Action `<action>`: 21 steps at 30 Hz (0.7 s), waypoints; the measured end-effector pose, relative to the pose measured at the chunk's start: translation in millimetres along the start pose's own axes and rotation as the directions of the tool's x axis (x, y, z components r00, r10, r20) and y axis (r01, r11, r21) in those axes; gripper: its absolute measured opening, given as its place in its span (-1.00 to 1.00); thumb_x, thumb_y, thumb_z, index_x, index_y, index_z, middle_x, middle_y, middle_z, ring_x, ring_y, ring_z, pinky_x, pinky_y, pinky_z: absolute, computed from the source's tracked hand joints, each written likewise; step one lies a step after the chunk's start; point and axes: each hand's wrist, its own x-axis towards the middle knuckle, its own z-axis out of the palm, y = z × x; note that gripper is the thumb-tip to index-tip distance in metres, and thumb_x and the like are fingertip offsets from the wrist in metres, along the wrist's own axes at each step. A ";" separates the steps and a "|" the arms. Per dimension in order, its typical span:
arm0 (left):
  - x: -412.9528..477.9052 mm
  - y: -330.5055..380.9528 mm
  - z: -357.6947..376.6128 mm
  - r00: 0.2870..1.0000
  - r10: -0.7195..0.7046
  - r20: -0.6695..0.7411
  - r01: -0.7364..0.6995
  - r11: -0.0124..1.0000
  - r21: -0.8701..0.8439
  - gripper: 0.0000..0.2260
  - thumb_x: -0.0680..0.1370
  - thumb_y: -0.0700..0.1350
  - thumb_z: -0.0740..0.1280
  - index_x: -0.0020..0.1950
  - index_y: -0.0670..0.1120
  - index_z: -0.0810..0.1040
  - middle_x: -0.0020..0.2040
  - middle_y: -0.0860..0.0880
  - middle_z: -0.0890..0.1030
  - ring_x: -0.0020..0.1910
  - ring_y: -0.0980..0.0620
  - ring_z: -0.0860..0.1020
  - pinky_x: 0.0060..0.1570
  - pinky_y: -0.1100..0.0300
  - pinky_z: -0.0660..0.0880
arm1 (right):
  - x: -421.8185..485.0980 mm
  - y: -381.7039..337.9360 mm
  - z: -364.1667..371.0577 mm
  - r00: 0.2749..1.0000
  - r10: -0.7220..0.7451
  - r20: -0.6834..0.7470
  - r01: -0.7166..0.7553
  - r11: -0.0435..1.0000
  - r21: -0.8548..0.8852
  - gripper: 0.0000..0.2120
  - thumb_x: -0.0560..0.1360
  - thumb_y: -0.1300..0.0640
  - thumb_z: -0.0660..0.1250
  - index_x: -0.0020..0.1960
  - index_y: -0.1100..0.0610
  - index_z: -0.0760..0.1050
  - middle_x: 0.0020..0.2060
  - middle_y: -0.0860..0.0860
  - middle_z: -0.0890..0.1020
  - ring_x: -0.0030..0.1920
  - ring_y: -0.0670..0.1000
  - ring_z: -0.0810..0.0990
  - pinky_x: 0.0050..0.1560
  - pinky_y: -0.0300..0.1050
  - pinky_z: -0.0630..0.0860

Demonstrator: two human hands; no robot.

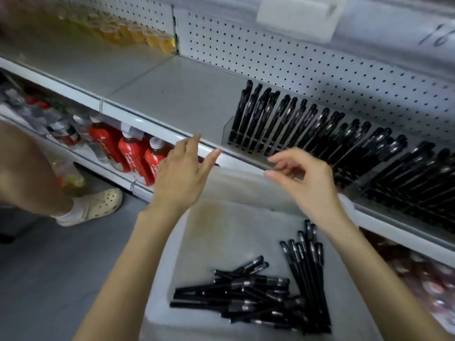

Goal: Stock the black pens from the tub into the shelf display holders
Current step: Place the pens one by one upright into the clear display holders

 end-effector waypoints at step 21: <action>-110.2 -15.6 2.8 0.962 -0.266 0.065 0.271 0.888 -0.371 -0.63 0.62 0.11 0.09 0.38 -0.01 0.32 0.05 0.10 0.45 0.00 0.10 0.37 -0.11 0.23 0.23 | -113.9 45.5 65.2 0.711 0.469 0.524 -0.504 0.860 -0.086 -0.95 0.48 0.11 0.40 -0.10 0.09 0.57 -0.18 0.05 0.63 -0.09 0.04 0.60 0.10 -0.04 0.52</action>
